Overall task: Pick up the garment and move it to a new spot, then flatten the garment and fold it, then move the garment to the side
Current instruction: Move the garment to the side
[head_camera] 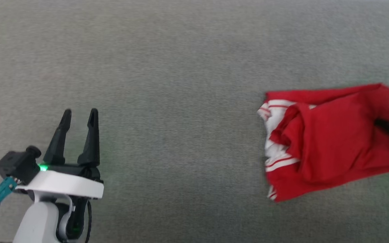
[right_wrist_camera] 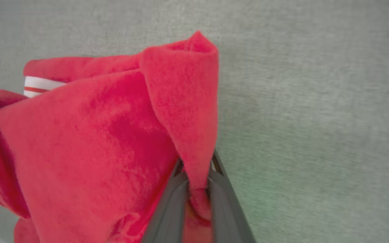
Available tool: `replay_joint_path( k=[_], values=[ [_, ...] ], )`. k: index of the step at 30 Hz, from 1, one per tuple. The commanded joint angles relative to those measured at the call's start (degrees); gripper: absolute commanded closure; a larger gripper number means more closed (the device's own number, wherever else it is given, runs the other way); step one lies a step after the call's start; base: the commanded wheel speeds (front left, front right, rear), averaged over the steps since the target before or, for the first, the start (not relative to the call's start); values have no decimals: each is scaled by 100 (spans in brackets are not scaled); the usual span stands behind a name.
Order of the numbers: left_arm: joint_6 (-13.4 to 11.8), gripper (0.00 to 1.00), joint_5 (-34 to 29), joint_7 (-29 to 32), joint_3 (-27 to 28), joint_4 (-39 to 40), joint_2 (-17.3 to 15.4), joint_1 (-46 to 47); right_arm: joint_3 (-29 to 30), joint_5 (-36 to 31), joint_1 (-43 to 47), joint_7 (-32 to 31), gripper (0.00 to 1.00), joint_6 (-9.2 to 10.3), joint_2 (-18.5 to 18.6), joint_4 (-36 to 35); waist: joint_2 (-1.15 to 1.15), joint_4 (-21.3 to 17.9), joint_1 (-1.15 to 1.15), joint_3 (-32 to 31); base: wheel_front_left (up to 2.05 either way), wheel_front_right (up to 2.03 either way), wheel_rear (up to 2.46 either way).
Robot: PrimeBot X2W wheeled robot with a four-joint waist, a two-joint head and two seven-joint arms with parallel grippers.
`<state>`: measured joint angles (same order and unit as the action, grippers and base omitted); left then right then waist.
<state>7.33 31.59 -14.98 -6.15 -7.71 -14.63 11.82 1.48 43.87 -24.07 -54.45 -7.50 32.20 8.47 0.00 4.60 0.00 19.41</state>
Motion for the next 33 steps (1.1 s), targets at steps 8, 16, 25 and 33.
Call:
replay_joint_path(
  k=[8, 16, 25, 33],
  values=[
    [21, 0, -11, -26, -393, 34, -203, 552, 62, -224, -497, 556, 100, 2, 417, 309, 0, -559, 0, 326, 0, 0, 0],
    [21, 0, 4, -26, -993, -42, -442, 1197, -89, -535, -916, 1391, 100, 2, 857, 845, 0, -1028, 0, 648, 0, 0, 0],
    [20, 0, 62, -26, -1654, -128, -735, 1839, -223, -931, -1460, 2471, 100, 2, 1072, 1583, 0, -1520, 0, 1009, 0, 0, 0],
    [17, 0, 195, -26, -2285, -196, -891, 2424, -244, -1587, -1966, 3220, 100, 2, 1195, 2470, 0, -1745, 0, 1280, 0, 0, 0]
  ],
)
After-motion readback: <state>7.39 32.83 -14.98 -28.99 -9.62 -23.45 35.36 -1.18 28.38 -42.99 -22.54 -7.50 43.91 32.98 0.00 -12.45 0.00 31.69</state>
